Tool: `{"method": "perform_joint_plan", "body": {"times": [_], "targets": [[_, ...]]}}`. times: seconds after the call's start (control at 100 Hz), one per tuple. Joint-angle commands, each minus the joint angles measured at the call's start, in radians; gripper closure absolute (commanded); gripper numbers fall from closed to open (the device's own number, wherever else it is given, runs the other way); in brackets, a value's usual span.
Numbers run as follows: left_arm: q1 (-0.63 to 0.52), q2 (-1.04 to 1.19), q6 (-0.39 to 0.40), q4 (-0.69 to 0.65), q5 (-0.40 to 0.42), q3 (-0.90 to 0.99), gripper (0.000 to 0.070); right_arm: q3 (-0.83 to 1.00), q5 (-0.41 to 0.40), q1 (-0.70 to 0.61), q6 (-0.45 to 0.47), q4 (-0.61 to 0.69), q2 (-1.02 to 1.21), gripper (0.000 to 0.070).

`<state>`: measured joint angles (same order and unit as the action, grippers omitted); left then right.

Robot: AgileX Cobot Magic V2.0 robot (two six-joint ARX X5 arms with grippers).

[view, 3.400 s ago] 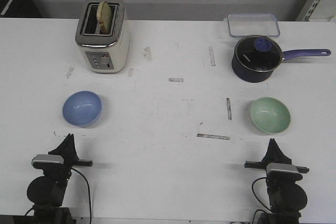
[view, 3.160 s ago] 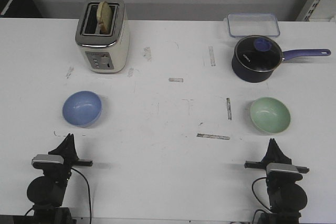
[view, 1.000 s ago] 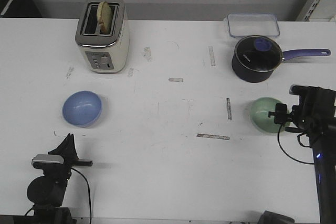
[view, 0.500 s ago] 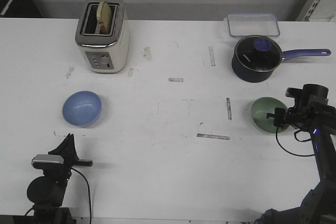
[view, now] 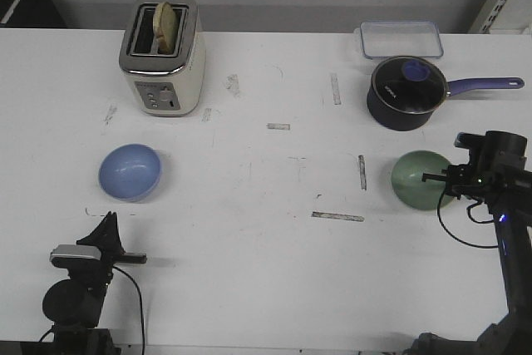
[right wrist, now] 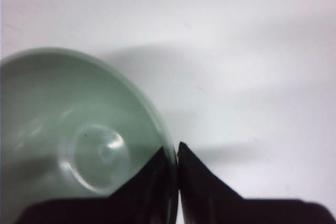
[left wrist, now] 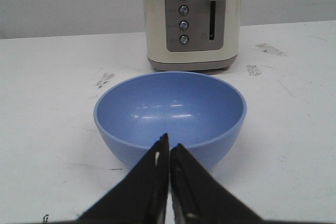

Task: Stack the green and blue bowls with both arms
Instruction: 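Lower the right gripper over the pale green bowl and grasp its rim, then slide the green bowl with the right gripper toward the table center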

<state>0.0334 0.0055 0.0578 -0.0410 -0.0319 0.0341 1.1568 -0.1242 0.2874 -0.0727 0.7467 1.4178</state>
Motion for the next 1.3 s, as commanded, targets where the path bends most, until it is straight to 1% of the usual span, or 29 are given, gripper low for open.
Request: {"method": "perform_joint_plan", "body": {"times": [0.0,0.13,0.19,0.28,0.42,0.54,0.61,0.67,0.76,0.96,1.21,1.26,1.29], "targets": [[-0.001,-0.001,-0.007,-0.012,-0.002,-0.021,0.0699,0.042,-0.051,-0.034,0.029,-0.012,-0.06,0.07],[-0.001,-0.001,-0.007,-0.012,-0.001,-0.021,0.0699,0.043,-0.129,-0.158,0.083,-0.011,-0.154,0.07],[-0.001,-0.001,-0.006,-0.012,-0.002,-0.021,0.0699,0.043,-0.165,-0.239,0.106,-0.008,-0.177,0.07],[-0.001,-0.001,-0.006,-0.012,-0.001,-0.021,0.0699,0.043,-0.202,-0.377,0.111,0.006,-0.187,0.07],[-0.001,-0.001,-0.006,-0.012,-0.001,-0.021,0.0699,0.043,-0.184,-0.599,0.131,0.01,-0.149,0.07],[-0.001,-0.001,-0.006,-0.012,-0.001,-0.021,0.0699,0.042,-0.18,-0.748,0.137,0.009,-0.082,0.07],[-0.001,-0.001,-0.006,-0.012,-0.001,-0.021,0.0699,0.042,-0.152,-0.817,0.137,0.009,-0.034,0.07],[-0.001,-0.001,-0.006,-0.012,-0.001,-0.021,0.0699,0.042,-0.113,-0.867,0.136,0.003,0.013,0.07],[-0.001,-0.001,-0.006,-0.012,-0.001,-0.021,0.0699,0.042,-0.076,-0.919,0.135,-0.007,0.076,0.07],[-0.001,-0.001,-0.006,-0.012,-0.001,-0.021,0.0699,0.042,-0.077,-0.972,0.135,-0.036,0.175,0.07],[-0.001,-0.001,-0.006,-0.012,-0.001,-0.021,0.0699,0.042,-0.077,-0.982,0.136,-0.046,0.195,0.07],[-0.001,-0.001,-0.006,-0.012,-0.001,-0.021,0.0699,0.042,-0.077,-0.982,0.134,-0.044,0.194,0.0684],[-0.001,-0.001,-0.006,-0.012,-0.001,-0.021,0.0699,0.042,-0.078,-0.982,0.131,-0.044,0.194,0.0654]]}}
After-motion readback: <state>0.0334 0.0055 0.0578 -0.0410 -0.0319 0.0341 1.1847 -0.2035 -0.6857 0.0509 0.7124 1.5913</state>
